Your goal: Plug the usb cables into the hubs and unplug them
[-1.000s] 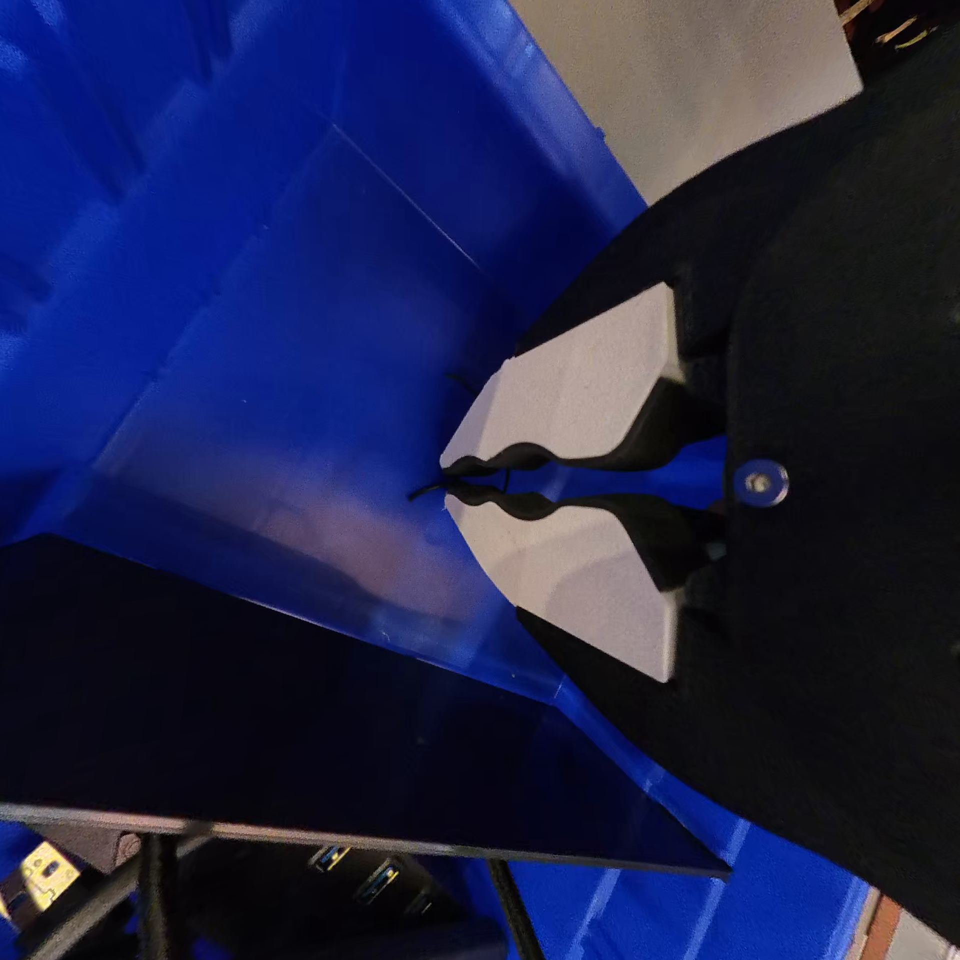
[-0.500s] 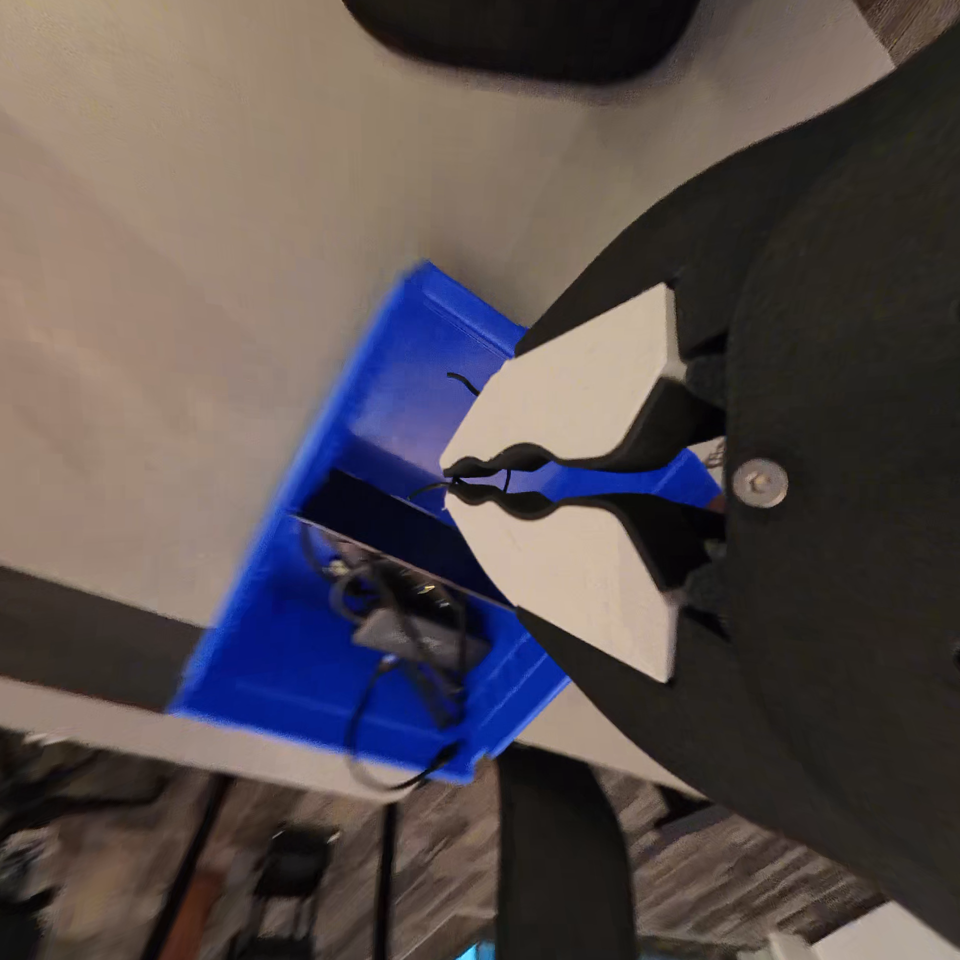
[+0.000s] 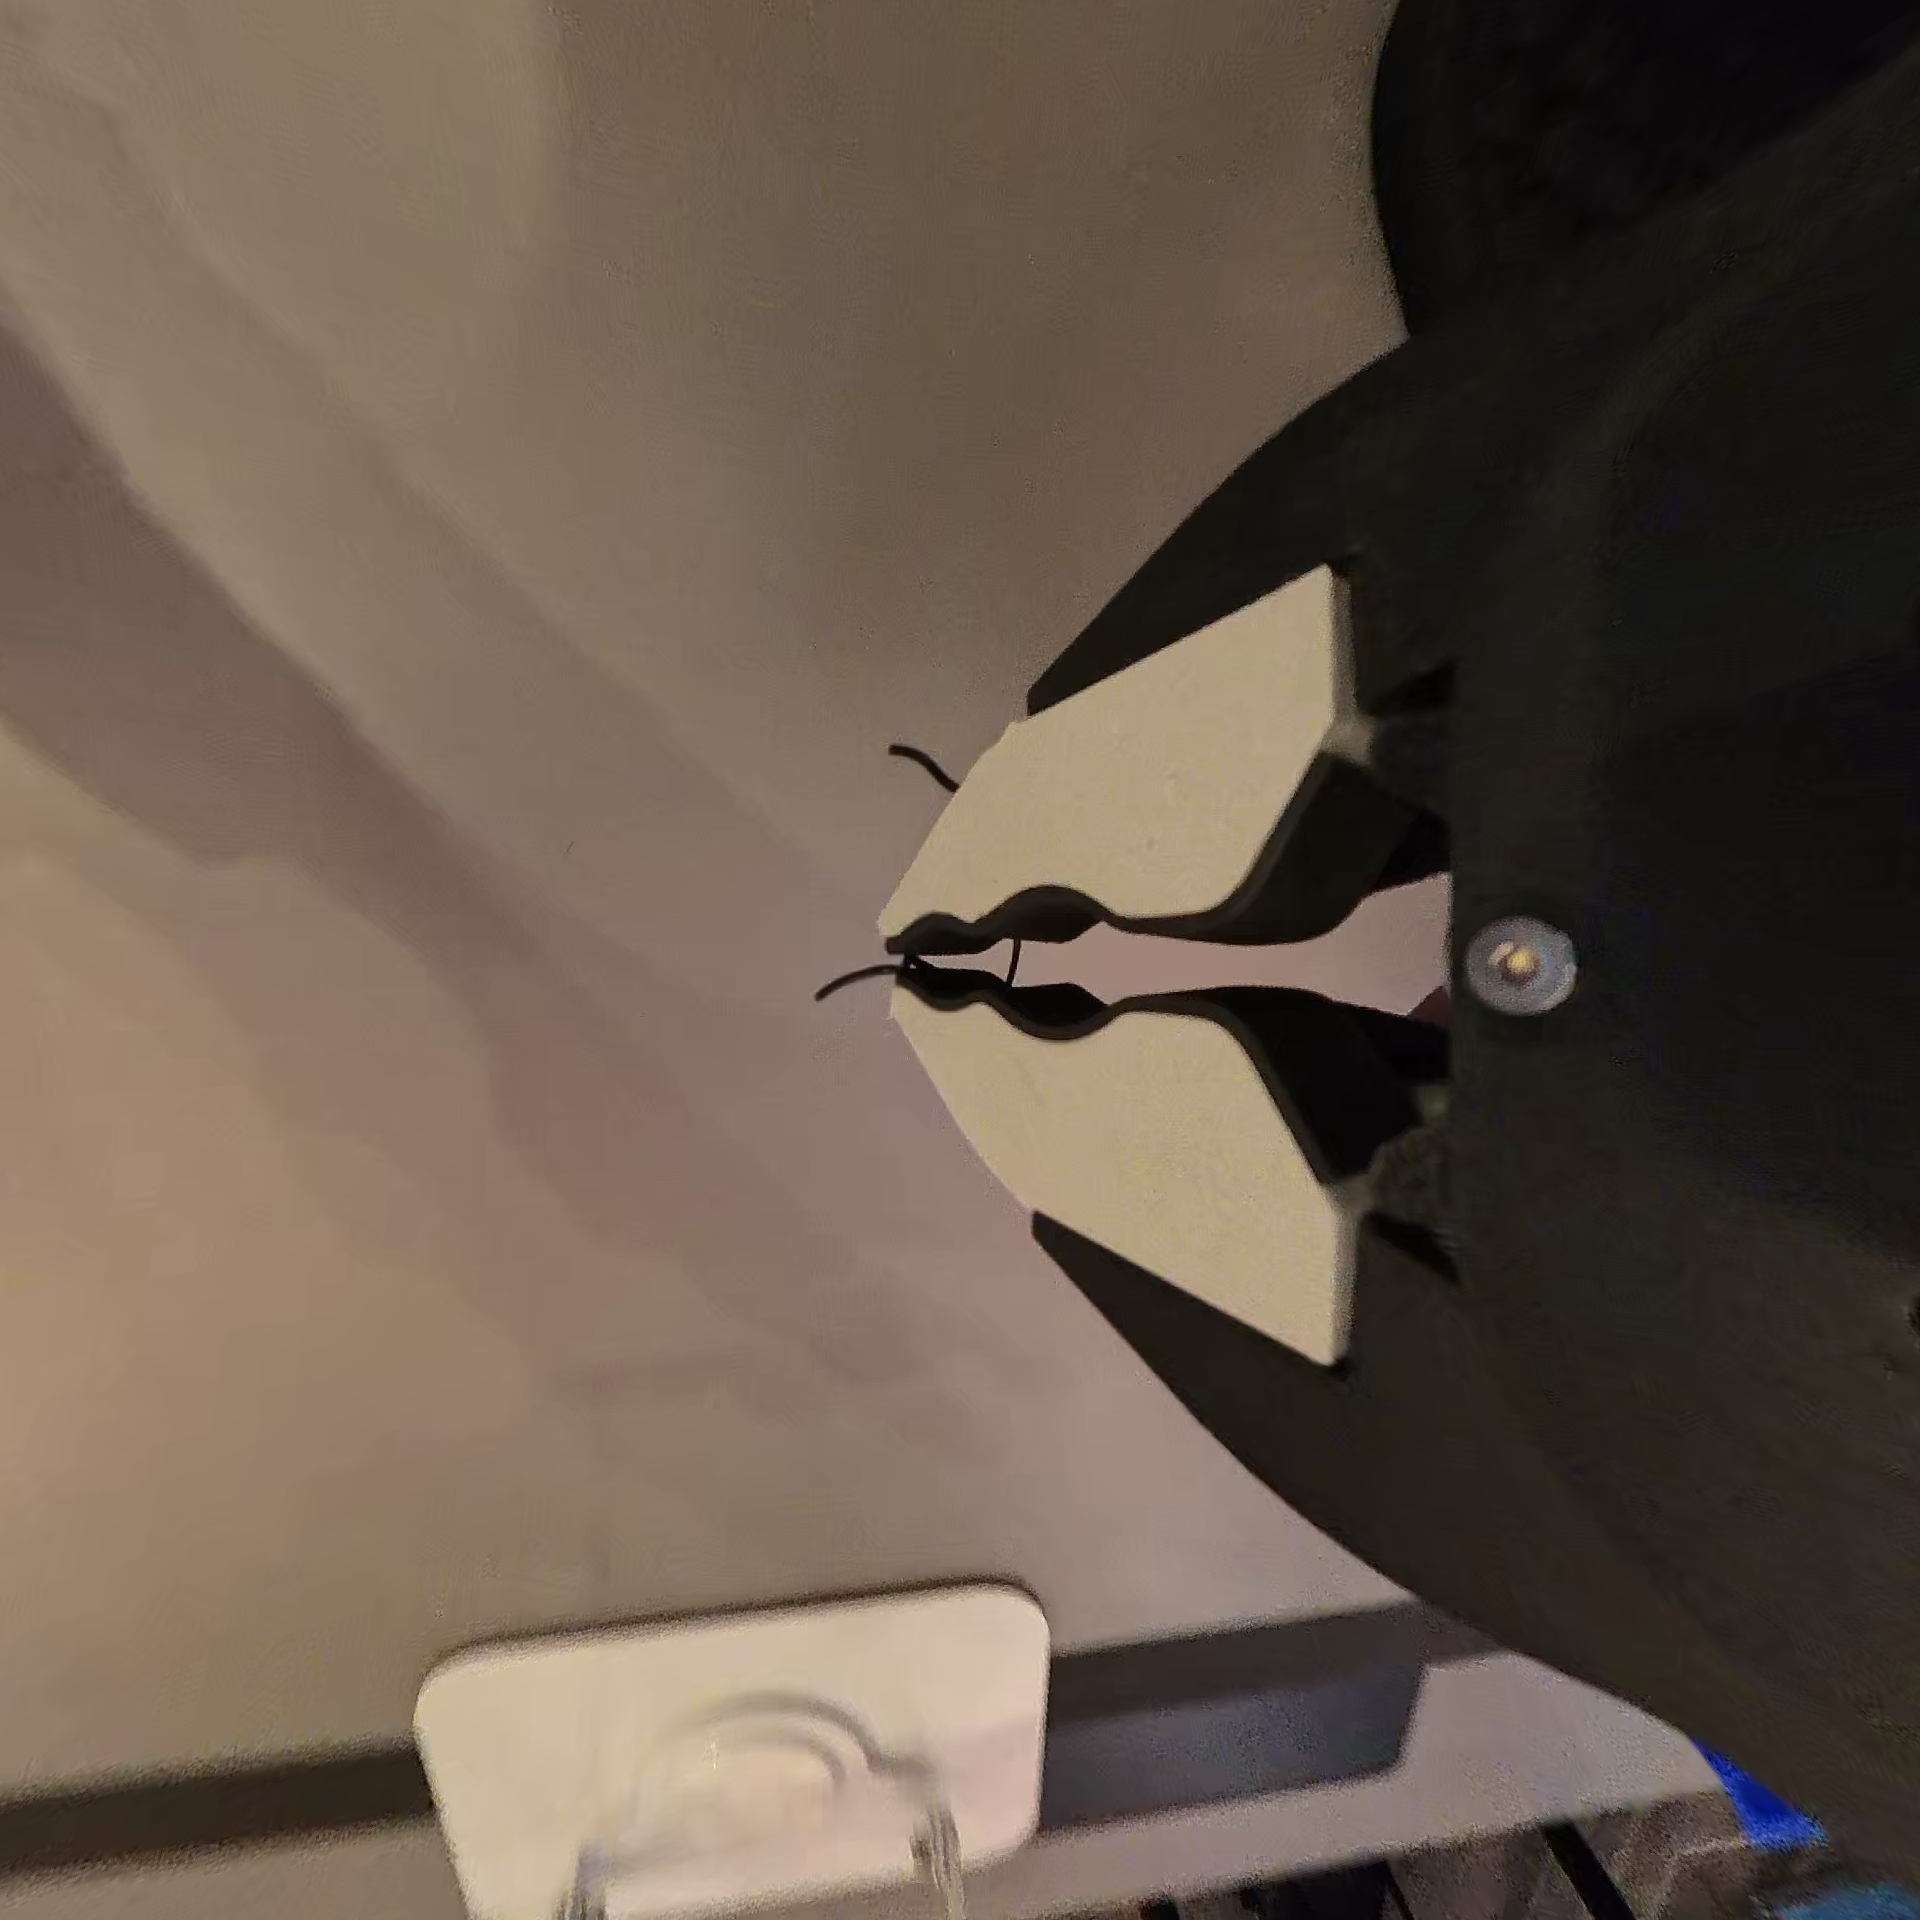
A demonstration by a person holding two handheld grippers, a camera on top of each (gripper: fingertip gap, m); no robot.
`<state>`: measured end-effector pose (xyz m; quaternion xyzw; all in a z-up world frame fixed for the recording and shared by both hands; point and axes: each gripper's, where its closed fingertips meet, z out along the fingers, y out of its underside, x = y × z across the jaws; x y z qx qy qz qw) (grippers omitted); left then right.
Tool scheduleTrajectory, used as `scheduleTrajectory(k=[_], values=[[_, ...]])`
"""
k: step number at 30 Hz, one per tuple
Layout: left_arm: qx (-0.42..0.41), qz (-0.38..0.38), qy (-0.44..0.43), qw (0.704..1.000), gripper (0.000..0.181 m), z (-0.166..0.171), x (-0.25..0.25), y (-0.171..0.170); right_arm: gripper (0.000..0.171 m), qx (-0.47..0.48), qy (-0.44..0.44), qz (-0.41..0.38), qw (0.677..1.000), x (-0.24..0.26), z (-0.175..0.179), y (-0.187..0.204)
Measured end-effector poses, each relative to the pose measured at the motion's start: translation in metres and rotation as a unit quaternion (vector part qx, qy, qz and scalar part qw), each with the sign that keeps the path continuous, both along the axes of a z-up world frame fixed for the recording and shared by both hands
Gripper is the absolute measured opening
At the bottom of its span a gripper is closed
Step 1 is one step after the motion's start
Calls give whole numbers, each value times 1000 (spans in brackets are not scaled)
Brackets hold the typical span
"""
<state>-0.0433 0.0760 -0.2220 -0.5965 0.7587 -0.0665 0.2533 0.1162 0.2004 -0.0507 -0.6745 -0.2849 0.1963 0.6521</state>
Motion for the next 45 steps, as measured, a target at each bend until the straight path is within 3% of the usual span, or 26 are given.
scheduleTrajectory(k=[4, 12, 19, 24, 29, 36, 40, 45], values=[[-46, -17, 19, 999, 2, -36, 5, -21, 63, -7, 6, -2, 1000, 5, -3, 4], [-55, -54, 55, 996, 3, -71, 4, -48, 63, -16, -2, 6, 1000, -3, -11, 5], [-68, -49, 35, 996, 27, -69, 6, -51, 63, -16, -3, 9, 1000, -5, -11, 4], [-53, -29, 4, 998, 30, -47, 1, -40, 63, -16, -3, 10, 1000, -5, -11, 3], [35, 33, -41, 998, 29, 17, -38, 1, 62, -14, 0, 7, 1000, -2, -9, 3], [184, 175, -31, 967, 28, 119, -166, 106, 62, -26, 0, 3, 1000, 2, -18, 8], [181, 208, 8, 961, 30, 127, -218, 154, 62, -37, -5, 4, 999, 0, -27, 11], [146, 185, 74, 969, 33, 95, -235, 195, 63, -53, -8, 8, 999, -4, -39, 15]])
